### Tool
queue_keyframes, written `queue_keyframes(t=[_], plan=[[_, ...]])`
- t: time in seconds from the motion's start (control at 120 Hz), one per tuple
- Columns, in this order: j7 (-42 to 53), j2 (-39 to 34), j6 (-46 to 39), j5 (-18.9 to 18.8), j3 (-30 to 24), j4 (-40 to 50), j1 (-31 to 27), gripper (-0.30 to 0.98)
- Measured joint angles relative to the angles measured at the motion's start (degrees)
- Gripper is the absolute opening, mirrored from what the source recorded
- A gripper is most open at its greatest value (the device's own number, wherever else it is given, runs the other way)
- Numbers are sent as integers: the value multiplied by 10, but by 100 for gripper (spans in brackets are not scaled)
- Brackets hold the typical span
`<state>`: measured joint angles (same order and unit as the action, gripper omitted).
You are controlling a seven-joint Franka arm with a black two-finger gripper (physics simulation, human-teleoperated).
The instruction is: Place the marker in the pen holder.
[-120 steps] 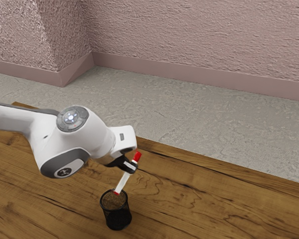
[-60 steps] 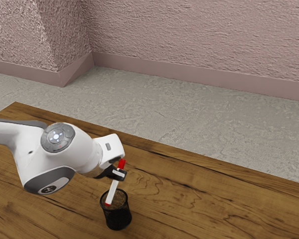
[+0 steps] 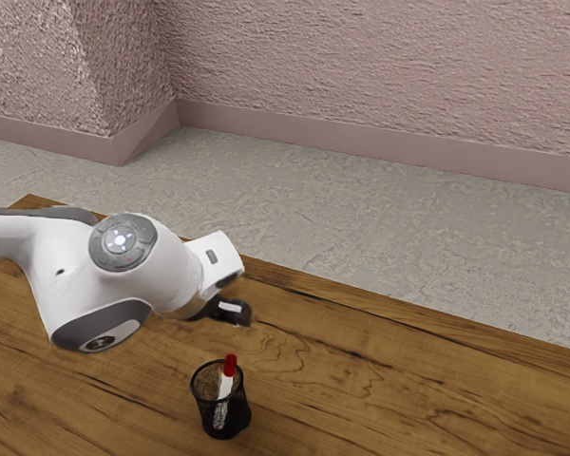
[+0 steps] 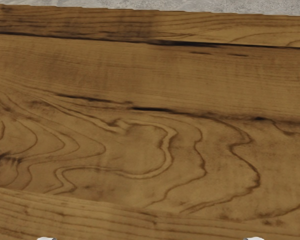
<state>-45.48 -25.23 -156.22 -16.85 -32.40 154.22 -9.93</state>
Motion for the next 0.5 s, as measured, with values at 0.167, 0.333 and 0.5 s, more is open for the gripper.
queue_keyframes(t=[0.167,0.333,0.5], plan=[[24,90,163,52,139,-292,15,59],[84,203,426,82,216,-634,61,64],[139,226,573,87,266,-710,77,67]])
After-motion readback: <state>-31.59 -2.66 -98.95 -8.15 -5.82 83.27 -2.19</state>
